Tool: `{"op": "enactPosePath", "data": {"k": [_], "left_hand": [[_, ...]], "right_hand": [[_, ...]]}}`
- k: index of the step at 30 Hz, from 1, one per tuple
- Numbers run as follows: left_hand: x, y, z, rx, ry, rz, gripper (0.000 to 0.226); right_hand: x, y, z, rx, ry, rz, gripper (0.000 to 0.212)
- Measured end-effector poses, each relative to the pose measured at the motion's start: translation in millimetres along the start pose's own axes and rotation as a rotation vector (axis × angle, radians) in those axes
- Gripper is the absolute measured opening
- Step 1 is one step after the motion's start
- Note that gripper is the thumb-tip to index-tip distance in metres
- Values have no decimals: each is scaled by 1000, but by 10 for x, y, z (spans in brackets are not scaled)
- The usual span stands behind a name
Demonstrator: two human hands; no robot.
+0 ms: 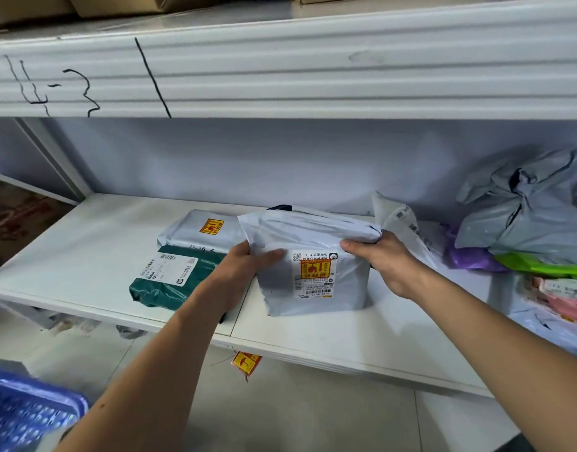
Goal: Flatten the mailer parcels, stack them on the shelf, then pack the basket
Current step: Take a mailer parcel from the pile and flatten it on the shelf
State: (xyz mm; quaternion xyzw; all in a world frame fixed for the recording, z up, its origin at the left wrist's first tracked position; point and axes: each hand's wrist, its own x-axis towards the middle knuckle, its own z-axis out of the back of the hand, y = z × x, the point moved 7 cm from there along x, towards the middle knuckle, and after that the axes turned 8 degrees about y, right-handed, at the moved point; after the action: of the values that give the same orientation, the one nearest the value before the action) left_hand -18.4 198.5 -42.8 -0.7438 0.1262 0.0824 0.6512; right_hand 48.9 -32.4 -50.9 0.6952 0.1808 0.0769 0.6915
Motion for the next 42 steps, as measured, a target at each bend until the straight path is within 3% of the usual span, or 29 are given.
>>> {"op": "enactPosePath", "data": {"k": [6,12,15,19,23,27,30,34,37,39,42], "left_hand": [[2,-20,-7,103,63,-16,32],[78,-36,25,53,-78,-82,10],[145,-13,75,27,-158,-95,12],[230,23,104,83,-254,-95,17],[288,109,123,21,-335,-59,27],[311,176,88,-85,-422,-40,14],[330,225,117,-104,-549,31,10],[380,272,169,-121,-590,126,2],[379,275,158,-113,-603,150,21],[377,250,131,-102,-579,160,39],[367,238,139,-113,-579,163,44]], "right_hand": [[39,-71,17,45,-26,-30,15],[67,-120,13,129,24,-77,21],[121,-139,-21,101,68,-57,29],[209,-167,9,109,-25,-4,31],[203,-175,-21,33,-132,31,11],[209,-242,23,34,-318,-33,41],[224,-290,30,19,-369,-111,26],[210,-298,14,40,-372,-175,26],[202,-255,-7,25,-341,-192,27],[190,-244,-3,85,-369,-166,41],[99,-185,-11,83,-421,-31,52]]}}
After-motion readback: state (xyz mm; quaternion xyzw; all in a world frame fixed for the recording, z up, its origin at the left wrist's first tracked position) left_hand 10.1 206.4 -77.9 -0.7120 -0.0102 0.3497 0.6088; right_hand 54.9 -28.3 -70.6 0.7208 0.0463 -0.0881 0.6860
